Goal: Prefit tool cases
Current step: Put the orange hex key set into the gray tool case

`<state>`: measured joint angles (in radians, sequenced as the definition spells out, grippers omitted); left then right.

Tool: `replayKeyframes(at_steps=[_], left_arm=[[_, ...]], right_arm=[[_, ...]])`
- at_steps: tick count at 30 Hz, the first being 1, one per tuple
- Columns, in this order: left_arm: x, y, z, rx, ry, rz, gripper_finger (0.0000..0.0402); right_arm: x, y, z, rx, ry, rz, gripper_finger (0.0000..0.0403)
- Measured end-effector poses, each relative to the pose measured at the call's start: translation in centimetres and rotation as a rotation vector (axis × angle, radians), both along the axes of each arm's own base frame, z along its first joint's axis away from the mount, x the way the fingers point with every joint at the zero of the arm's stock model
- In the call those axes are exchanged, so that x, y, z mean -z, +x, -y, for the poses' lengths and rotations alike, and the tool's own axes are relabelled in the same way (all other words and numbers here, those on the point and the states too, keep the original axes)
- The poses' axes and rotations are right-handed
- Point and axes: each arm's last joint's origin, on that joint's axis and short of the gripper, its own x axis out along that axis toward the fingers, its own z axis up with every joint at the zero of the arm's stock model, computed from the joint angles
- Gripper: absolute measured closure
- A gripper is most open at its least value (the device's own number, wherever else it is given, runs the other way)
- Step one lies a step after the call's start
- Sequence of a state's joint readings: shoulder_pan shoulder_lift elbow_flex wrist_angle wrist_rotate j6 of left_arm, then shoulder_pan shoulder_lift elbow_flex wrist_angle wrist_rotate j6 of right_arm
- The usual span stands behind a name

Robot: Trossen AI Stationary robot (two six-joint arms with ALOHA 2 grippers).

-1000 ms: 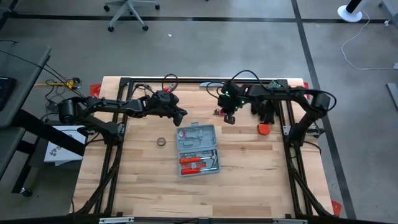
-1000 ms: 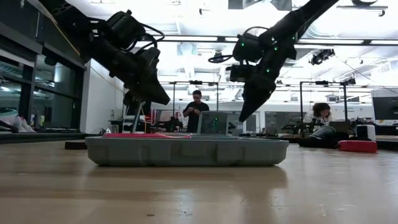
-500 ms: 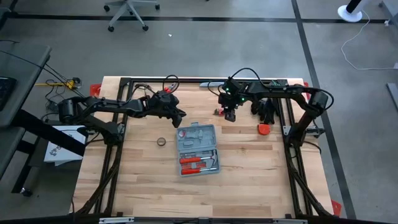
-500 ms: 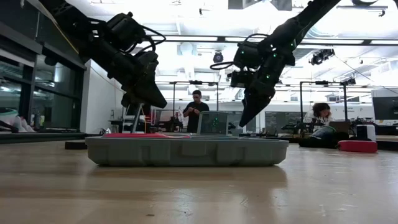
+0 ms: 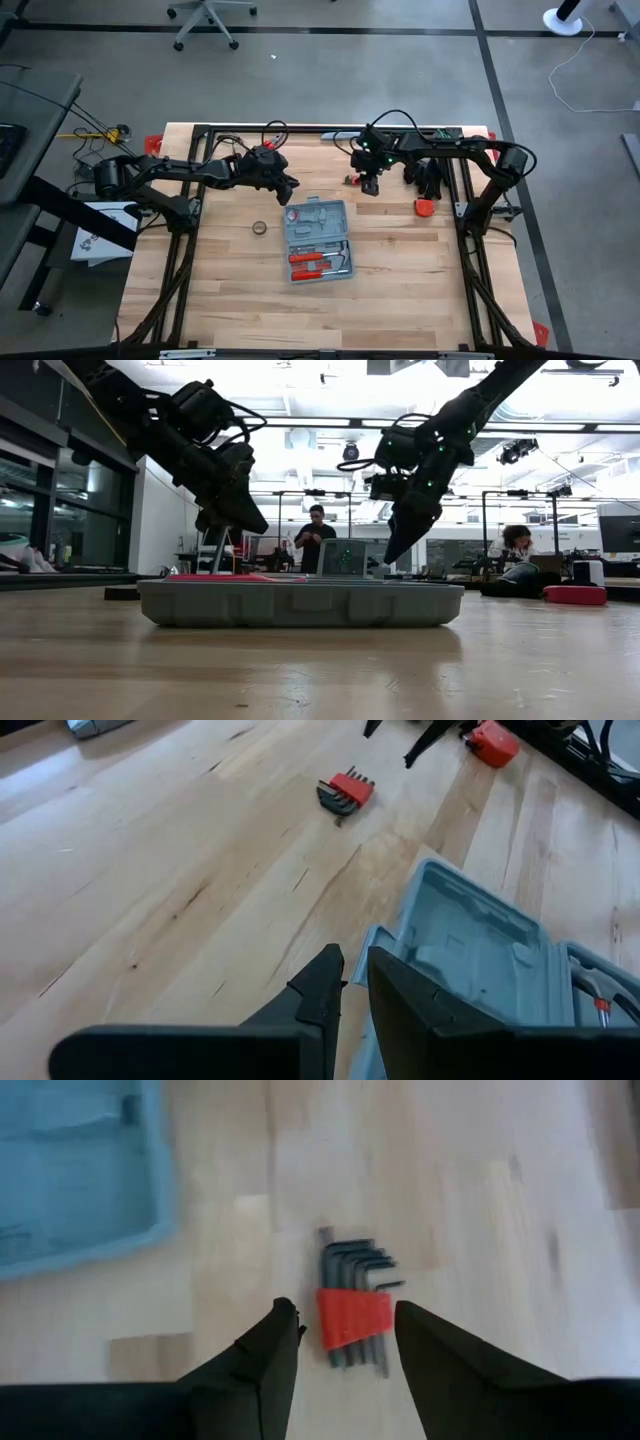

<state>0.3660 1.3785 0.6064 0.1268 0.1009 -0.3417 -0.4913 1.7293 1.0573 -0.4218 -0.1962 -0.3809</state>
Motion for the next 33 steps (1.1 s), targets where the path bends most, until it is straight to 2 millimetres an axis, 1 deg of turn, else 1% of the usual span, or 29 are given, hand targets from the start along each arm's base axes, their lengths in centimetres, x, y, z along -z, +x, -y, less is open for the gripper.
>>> replayKeyframes(at_steps=[4, 7, 14, 21, 23, 29, 33], left_arm=[[0.0, 0.0, 0.0, 0.012, 0.019, -0.004, 0.0355], [0.0, 0.0, 0.0, 0.011, 0.019, -0.006, 0.0355], [0.0, 0.0, 0.0, 0.010, 0.018, -0.007, 0.0355], [0.0, 0.0, 0.0, 0.010, 0.018, -0.008, 0.0355], [0.0, 0.0, 0.0, 0.010, 0.018, -0.008, 0.0355], [0.1, 0.0, 0.0, 0.012, 0.015, -0.011, 0.0355], [0.1, -0.1, 0.0, 0.011, 0.013, -0.013, 0.0355]], right_arm=[[1.5, 0.4, -0.1, -0.008, -0.041, -0.076, 0.0242], [2.4, 0.4, -0.1, -0.001, -0.035, -0.133, 0.0242], [2.4, 0.7, 0.2, -0.050, -0.103, -0.121, 0.0242], [2.5, 0.9, 0.3, -0.088, -0.026, -0.065, 0.0234], [2.5, 1.0, 0.3, -0.072, -0.019, -0.059, 0.0227], [3.0, 0.8, 1.1, 0.060, 0.053, -0.080, 0.0203], [2.9, 0.9, 1.1, 0.045, 0.031, -0.081, 0.0199]])
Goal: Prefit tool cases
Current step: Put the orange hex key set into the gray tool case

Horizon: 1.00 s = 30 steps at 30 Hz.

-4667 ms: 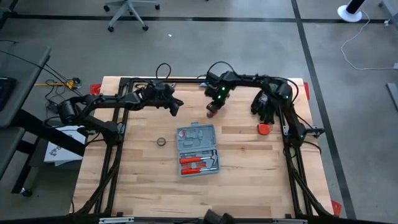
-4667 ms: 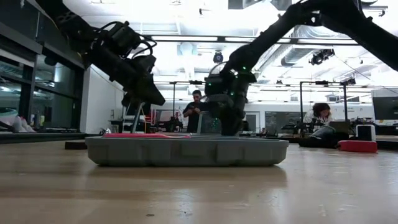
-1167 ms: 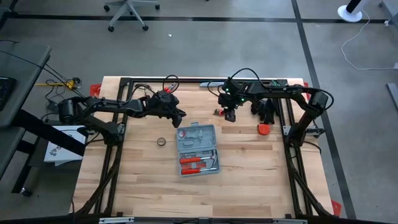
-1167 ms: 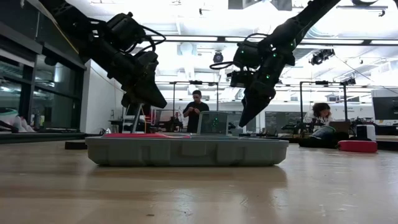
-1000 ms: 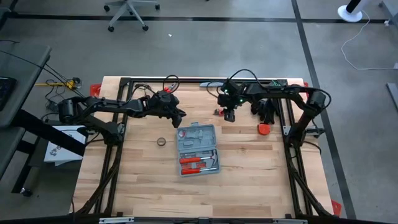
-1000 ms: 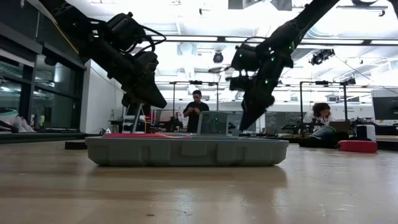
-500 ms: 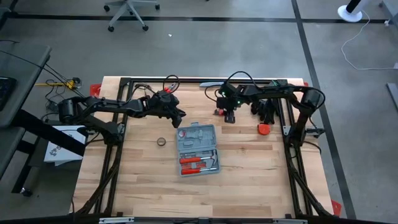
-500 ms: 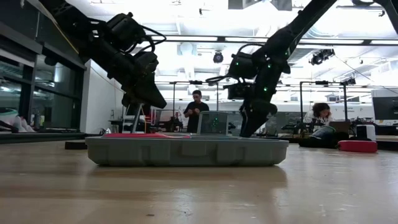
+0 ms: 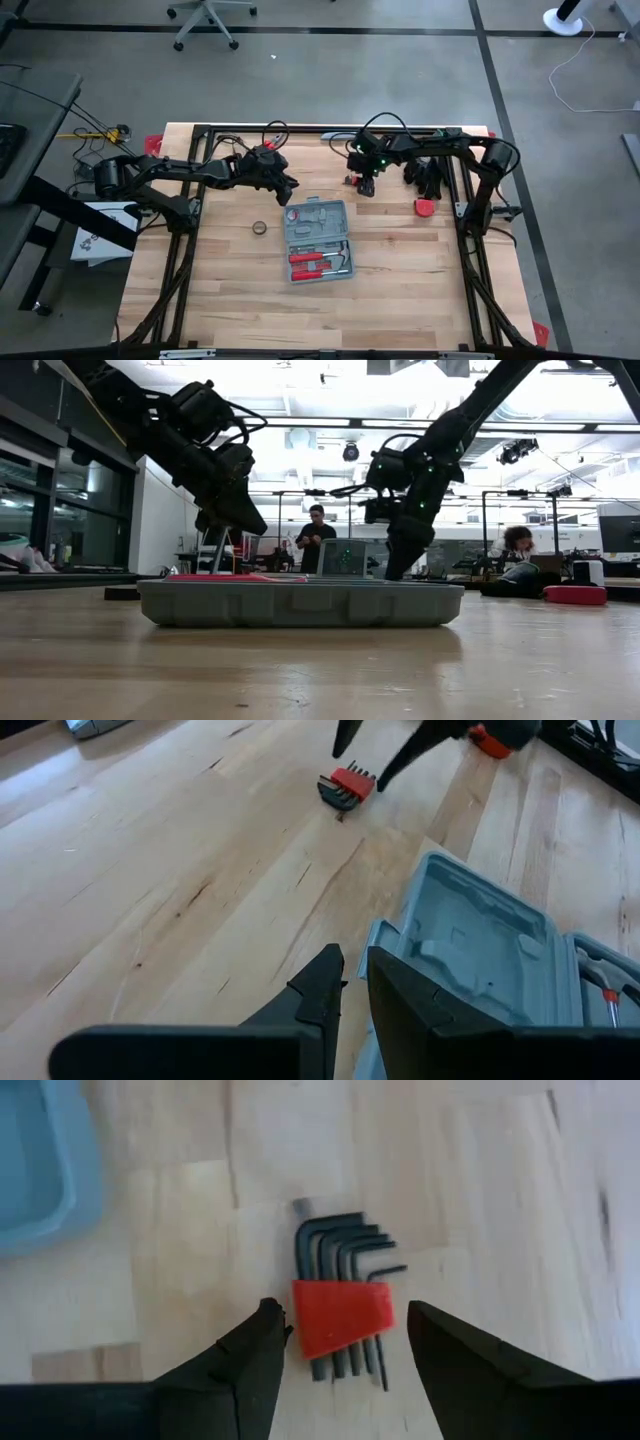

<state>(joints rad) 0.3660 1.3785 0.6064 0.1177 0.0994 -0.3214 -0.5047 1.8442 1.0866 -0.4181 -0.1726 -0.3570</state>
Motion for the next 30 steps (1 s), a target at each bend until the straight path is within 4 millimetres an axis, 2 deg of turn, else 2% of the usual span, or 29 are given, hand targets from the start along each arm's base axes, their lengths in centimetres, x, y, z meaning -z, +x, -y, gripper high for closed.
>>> replayKeyframes(at_steps=[7, 19, 30], left_arm=[[0.0, 0.0, 0.0, -0.005, -0.007, 0.000, 0.0355], [0.0, 0.0, 0.0, -0.006, -0.009, 0.001, 0.0355], [0.0, 0.0, 0.0, -0.010, -0.015, 0.003, 0.0355]], right_arm=[[0.0, 0.1, 0.0, -0.061, -0.041, 0.006, 0.0198], [-0.1, 0.2, 0.0, -0.063, -0.047, 0.017, 0.0198], [2.5, 0.4, 0.2, -0.065, -0.003, -0.050, 0.0198]])
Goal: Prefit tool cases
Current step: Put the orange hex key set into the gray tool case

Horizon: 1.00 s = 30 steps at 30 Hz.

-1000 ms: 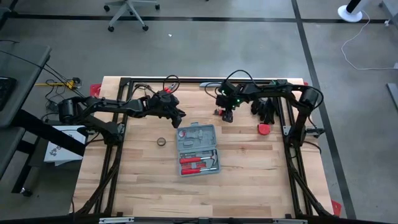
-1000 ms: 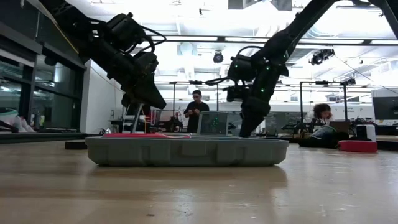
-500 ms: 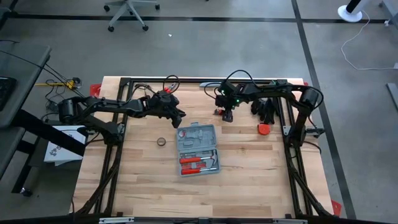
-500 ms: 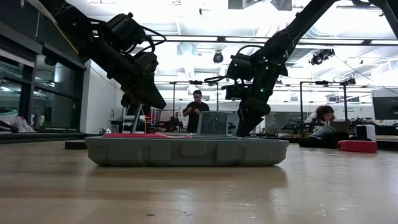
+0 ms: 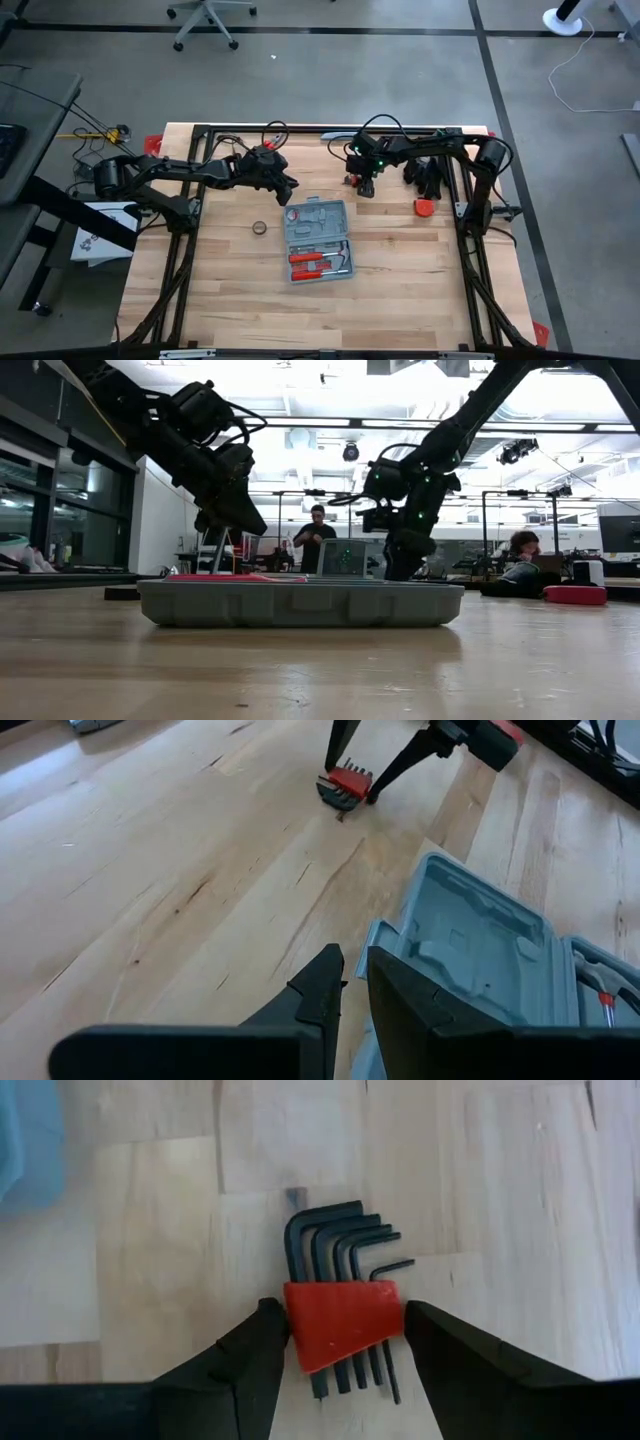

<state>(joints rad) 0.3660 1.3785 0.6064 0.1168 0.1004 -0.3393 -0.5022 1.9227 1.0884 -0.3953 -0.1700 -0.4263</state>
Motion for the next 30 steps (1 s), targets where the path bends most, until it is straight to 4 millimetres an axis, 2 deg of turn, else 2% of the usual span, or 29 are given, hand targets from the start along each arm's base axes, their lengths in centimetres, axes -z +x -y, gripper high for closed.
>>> replayKeyframes(at_steps=[3, 6, 15, 20, 25, 28, 30], left_arm=[[0.0, 0.0, 0.0, -0.006, -0.006, 0.001, 0.0355], [0.0, 0.0, 0.0, -0.015, -0.009, 0.001, 0.0355], [0.0, 0.0, 0.0, -0.023, -0.015, 0.003, 0.0355], [0.0, 0.0, 0.0, -0.035, -0.028, 0.006, 0.0355], [-0.2, 0.2, 0.0, -0.021, -0.063, 0.034, 0.0355], [-1.2, 1.3, -0.7, 0.045, -0.075, 0.055, 0.0355], [-1.5, 2.6, -1.6, 0.086, -0.069, 0.022, 0.0355]], right_arm=[[0.1, 0.0, -0.1, 0.040, -0.006, -0.024, 0.0201], [0.1, -0.1, -0.2, 0.098, -0.013, -0.051, 0.0224], [0.3, 0.1, -1.2, 0.220, 0.098, -0.056, 0.0391], [-0.1, 0.1, -1.3, 0.269, 0.144, -0.032, 0.0398], [-2.2, -0.2, -0.9, 0.323, 0.193, 0.071, 0.0401], [-4.2, -0.1, 0.1, 0.371, 0.191, 0.194, 0.0402], [-4.5, -0.2, 0.7, 0.415, 0.197, 0.232, 0.0402]])
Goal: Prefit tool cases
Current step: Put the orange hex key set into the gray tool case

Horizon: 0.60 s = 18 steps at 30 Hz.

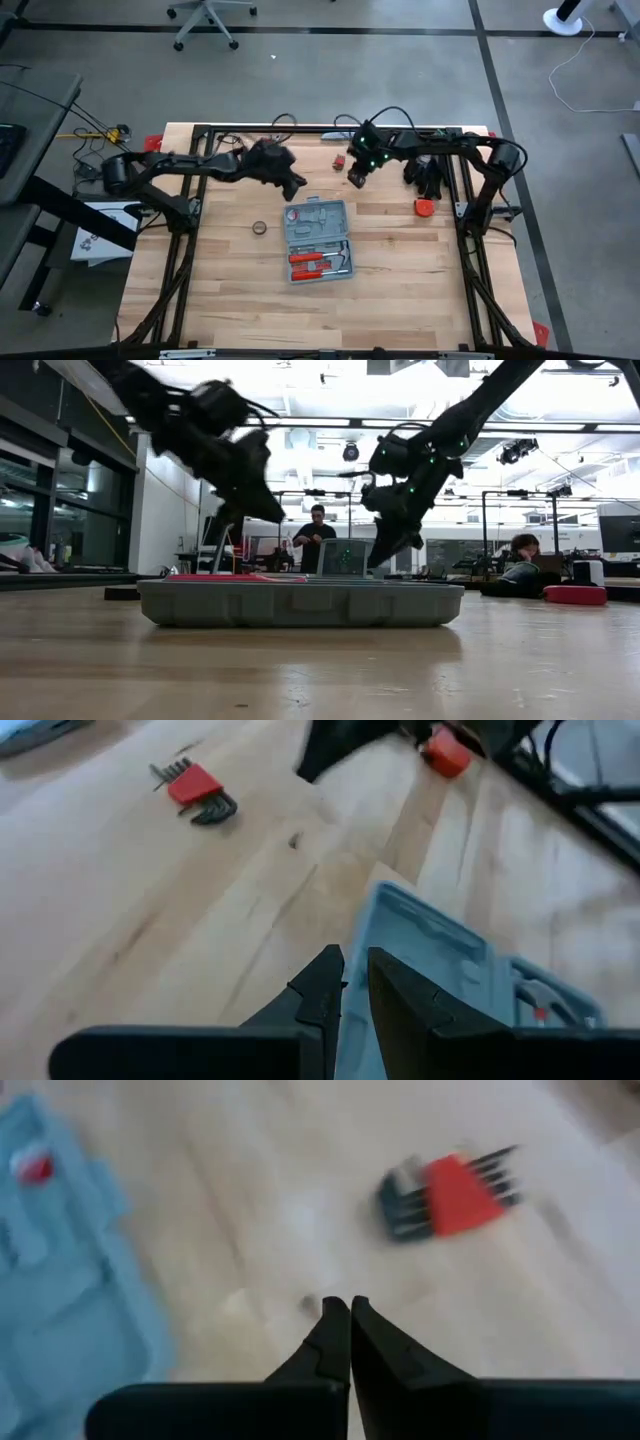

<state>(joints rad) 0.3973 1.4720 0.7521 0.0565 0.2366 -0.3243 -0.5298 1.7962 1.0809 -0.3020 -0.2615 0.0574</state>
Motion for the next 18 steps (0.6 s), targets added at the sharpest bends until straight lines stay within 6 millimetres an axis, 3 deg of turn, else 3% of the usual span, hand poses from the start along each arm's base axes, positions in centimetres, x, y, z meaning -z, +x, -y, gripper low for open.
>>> replayKeyframes(at_steps=[4, 10, 14, 18], left_arm=[[0.5, 3.7, -2.8, 0.066, 0.045, -0.092, 0.0355], [1.7, 9.3, -8.5, 0.202, 0.118, -0.162, 0.0355], [1.3, 11.7, -12.1, 0.291, 0.205, -0.174, 0.0355], [1.5, 12.8, -15.0, 0.336, 0.274, -0.205, 0.0355]], right_arm=[[-0.5, 0.0, 0.9, 0.084, 0.021, 0.063, 0.0402], [-0.3, -0.4, 1.2, 0.220, 0.112, 0.041, 0.0403], [-0.2, -0.2, 0.6, 0.261, 0.151, 0.030, 0.0403], [-0.1, 0.2, -0.4, 0.287, 0.152, -0.007, 0.0403]])
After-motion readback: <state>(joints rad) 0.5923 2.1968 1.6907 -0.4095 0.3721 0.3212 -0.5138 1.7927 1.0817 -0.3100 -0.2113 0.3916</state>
